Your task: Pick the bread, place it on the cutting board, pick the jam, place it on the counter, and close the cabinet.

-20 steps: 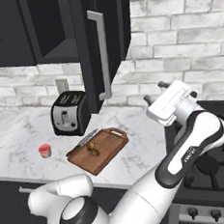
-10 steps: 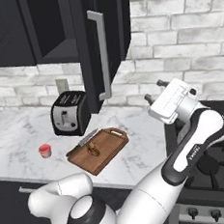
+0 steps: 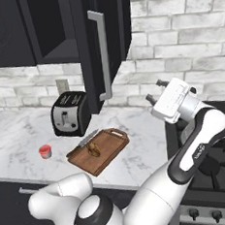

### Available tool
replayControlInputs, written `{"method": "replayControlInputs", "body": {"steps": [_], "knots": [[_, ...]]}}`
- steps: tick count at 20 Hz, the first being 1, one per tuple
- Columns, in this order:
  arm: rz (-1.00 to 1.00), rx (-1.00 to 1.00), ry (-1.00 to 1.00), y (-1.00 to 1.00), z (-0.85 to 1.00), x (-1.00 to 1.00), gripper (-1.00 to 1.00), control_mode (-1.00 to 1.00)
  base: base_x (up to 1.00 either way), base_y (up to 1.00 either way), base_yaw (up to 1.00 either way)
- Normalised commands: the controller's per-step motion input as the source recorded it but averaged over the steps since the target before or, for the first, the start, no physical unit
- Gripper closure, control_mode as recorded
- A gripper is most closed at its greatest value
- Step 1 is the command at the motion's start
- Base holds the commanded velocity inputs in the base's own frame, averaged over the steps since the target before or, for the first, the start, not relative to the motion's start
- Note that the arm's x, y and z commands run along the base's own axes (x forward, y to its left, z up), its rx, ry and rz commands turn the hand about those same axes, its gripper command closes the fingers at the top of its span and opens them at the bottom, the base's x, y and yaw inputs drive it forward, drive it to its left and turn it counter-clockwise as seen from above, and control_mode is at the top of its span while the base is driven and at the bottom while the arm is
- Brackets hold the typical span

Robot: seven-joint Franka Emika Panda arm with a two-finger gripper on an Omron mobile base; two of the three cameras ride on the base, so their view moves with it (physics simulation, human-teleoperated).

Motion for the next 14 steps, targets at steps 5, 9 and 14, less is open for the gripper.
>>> {"method": "replayControlInputs", "body": {"steps": [5,9,14], "knots": [[0.06,0.00,0.00,0.00,0.02,0.00,-1.00,-1.00,0.00,0.00,0.00],[0.05,0.00,0.00,0.00,0.04,0.00,-1.00,-1.00,0.00,0.00,0.00],[0.04,0.00,0.00,0.00,0.02,0.00,-1.00,-1.00,0.00,0.00,0.00]]}}
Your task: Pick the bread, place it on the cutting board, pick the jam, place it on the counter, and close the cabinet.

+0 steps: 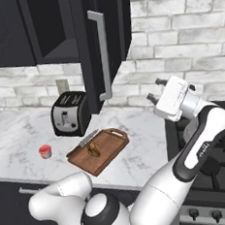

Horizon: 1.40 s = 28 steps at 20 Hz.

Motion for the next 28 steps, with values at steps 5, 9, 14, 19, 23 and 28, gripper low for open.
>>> {"method": "replayControlInputs", "body": {"steps": [5,9,14,19,23,28], "knots": [[0.03,0.00,0.00,0.02,0.00,0.00,-1.00,-1.00,0.00,0.00,0.00],[0.00,0.00,0.00,0.17,0.02,0.00,-1.00,-1.00,0.00,0.00,0.00],[0.00,0.00,0.00,0.25,0.03,0.00,-1.00,-1.00,0.00,0.00,0.00],[0.00,0.00,0.00,0.20,0.02,0.00,-1.00,-1.00,0.00,0.00,0.00],[0.00,0.00,0.00,0.16,0.06,0.00,-1.00,-1.00,0.00,0.00,0.00],[0.00,0.00,0.00,0.16,0.09,0.00,-1.00,-1.00,0.00,0.00,0.00]]}}
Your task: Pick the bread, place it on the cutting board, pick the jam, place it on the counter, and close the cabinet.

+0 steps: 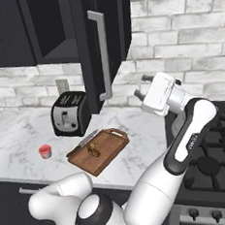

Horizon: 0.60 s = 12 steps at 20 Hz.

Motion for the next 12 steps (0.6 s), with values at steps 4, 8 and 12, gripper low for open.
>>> {"method": "replayControlInputs", "body": {"steps": [4,8,12], "knots": [[0.00,0.00,0.00,0.14,0.11,0.00,-1.00,-1.00,0.00,0.00,0.00],[0.00,0.00,0.00,0.06,0.14,0.00,-1.00,-1.00,0.00,0.00,0.00],[0.06,0.00,0.00,-0.02,0.03,0.00,-1.00,-1.00,0.00,0.00,0.00]]}}
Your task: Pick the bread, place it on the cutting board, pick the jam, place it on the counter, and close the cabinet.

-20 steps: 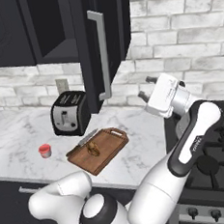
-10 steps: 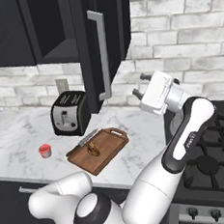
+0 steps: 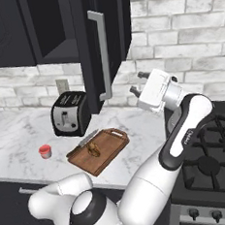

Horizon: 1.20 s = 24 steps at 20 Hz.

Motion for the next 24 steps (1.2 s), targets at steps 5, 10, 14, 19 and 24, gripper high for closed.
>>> {"method": "replayControlInputs", "body": {"steps": [5,10,14,19,24], "knots": [[0.10,0.00,0.00,-0.22,0.05,0.00,-1.00,-1.00,0.00,0.00,0.00],[0.12,0.00,0.00,-0.32,0.03,0.00,-1.00,-1.00,0.00,0.00,0.00],[0.14,0.00,0.00,-0.30,0.00,0.00,-1.00,-1.00,0.00,0.00,0.00],[0.11,0.00,0.00,-0.11,0.00,0.00,-1.00,-1.00,0.00,0.00,0.00],[0.01,0.00,0.00,0.09,0.13,0.00,-1.00,-1.00,0.00,0.00,0.00]]}}
